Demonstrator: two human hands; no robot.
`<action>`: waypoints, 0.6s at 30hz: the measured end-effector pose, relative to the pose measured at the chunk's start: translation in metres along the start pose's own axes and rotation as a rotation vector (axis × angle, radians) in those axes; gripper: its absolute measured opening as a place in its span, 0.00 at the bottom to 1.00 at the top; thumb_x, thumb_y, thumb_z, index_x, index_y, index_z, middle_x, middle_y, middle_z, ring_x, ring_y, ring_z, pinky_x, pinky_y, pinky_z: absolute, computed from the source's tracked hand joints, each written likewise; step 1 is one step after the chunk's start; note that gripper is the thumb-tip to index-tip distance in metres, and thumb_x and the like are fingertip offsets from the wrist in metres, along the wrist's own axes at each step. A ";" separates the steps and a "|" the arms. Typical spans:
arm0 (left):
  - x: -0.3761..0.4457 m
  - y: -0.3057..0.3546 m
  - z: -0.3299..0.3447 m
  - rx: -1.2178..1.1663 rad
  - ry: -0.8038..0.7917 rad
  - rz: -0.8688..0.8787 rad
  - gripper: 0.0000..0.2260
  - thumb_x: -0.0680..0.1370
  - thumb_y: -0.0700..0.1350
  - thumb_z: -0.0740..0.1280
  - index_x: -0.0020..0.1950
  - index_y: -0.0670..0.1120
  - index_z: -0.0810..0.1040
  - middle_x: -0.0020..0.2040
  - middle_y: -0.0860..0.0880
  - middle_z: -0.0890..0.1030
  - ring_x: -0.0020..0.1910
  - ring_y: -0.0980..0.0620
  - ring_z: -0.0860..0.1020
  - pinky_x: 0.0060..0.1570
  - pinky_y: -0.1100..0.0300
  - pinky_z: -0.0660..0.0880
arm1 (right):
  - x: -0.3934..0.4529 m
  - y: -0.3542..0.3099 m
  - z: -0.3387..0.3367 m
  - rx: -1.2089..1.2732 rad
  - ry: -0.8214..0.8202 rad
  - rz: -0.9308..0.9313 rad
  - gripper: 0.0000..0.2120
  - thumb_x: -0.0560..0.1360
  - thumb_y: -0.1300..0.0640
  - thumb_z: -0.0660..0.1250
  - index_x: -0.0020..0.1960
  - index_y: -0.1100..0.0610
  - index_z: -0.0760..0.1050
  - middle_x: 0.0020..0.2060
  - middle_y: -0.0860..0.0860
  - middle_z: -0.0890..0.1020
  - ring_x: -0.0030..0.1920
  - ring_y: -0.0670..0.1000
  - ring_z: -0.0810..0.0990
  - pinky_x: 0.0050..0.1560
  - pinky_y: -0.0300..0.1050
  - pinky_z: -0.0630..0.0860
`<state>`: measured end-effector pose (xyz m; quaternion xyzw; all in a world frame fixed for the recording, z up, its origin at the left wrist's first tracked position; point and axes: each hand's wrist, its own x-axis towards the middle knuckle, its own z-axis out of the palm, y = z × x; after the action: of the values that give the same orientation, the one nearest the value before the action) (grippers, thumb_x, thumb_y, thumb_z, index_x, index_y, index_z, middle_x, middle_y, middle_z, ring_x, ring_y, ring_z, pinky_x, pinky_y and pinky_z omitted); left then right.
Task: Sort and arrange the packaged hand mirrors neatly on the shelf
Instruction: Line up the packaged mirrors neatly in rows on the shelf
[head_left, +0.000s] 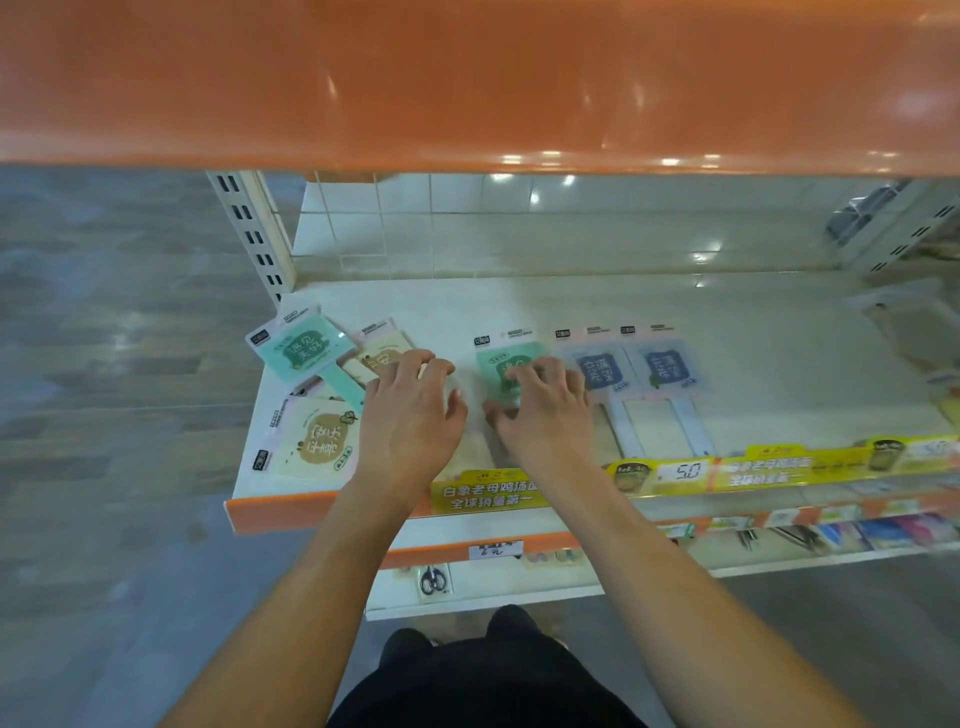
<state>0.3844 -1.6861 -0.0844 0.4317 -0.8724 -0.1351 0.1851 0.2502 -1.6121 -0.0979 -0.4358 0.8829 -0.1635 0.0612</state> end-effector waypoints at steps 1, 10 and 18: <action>0.000 0.003 0.001 0.002 0.002 -0.002 0.13 0.77 0.47 0.65 0.59 0.46 0.77 0.61 0.45 0.75 0.61 0.42 0.73 0.57 0.46 0.70 | -0.001 0.002 0.001 -0.003 -0.001 -0.014 0.22 0.74 0.40 0.66 0.64 0.49 0.74 0.64 0.51 0.70 0.67 0.57 0.63 0.67 0.53 0.65; 0.008 0.053 0.022 -0.051 -0.054 0.006 0.16 0.78 0.48 0.62 0.64 0.44 0.73 0.65 0.45 0.72 0.63 0.44 0.71 0.60 0.48 0.68 | 0.009 0.055 -0.028 0.095 0.076 -0.034 0.14 0.79 0.50 0.61 0.63 0.50 0.76 0.66 0.51 0.71 0.69 0.57 0.64 0.66 0.54 0.66; 0.015 0.108 0.056 0.012 -0.189 -0.008 0.22 0.80 0.54 0.58 0.73 0.51 0.64 0.74 0.46 0.62 0.73 0.45 0.60 0.66 0.50 0.63 | 0.025 0.124 -0.057 0.057 0.050 0.030 0.18 0.78 0.45 0.62 0.66 0.46 0.74 0.69 0.51 0.68 0.72 0.55 0.62 0.68 0.54 0.64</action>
<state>0.2756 -1.6300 -0.0892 0.4214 -0.8851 -0.1707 0.0988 0.1277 -1.5488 -0.0859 -0.4163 0.8857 -0.1984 0.0536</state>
